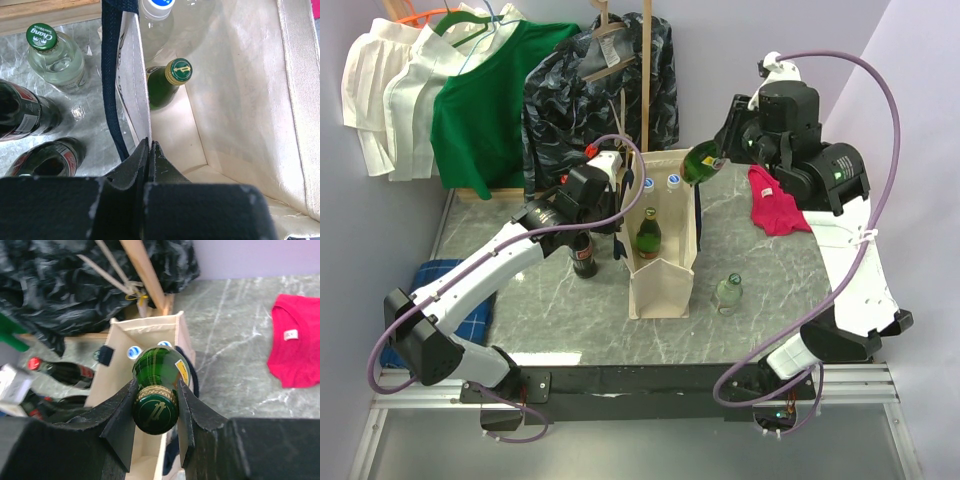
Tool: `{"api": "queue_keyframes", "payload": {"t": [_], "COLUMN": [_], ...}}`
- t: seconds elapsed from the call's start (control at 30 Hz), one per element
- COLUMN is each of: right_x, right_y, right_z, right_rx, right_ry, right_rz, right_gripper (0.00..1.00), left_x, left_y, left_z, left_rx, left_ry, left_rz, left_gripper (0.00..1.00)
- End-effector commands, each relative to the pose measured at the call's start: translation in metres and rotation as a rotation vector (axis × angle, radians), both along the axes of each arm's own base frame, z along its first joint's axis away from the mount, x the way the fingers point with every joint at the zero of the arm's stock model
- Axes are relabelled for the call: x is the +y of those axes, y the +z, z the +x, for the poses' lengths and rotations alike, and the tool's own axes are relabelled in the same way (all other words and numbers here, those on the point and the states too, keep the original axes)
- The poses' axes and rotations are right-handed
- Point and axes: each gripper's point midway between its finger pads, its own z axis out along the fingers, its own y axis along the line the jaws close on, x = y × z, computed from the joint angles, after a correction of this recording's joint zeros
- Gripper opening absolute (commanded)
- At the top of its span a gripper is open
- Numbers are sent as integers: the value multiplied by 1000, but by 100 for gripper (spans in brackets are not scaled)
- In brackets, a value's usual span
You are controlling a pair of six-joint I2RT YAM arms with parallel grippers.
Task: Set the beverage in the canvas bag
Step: Place the drink in the canvas bag.
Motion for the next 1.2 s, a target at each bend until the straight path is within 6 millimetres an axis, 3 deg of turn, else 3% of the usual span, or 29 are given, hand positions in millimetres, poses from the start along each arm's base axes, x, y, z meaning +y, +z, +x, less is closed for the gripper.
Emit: {"api": "queue_keyframes", "payload": {"t": [0.0,0.2,0.47,0.73,1.17], "right_x": [17,33,37,42,27], "right_y": [71,51,27,-12,-42], "right_z": [-5,2,10,18,25], "right_rx": [-223,-166,-106,-10,64], "right_ry": [35,49,27,19,-63], "right_rz": [127,101,68,3,-101], "right_gripper": [0,0,0,0,0], "left_x": [-14,-14,-14,-16,-17], "left_y": [38,38,38,39,41], "left_z": [7,7,8,8,9], "left_rx": [-80,-80,-80,-79,-81], "left_ry": [-22,-16,-12,-15,-15], "left_rz": [-100,-96,-94,-93,-90], "left_gripper": [1,1,1,1,1]}}
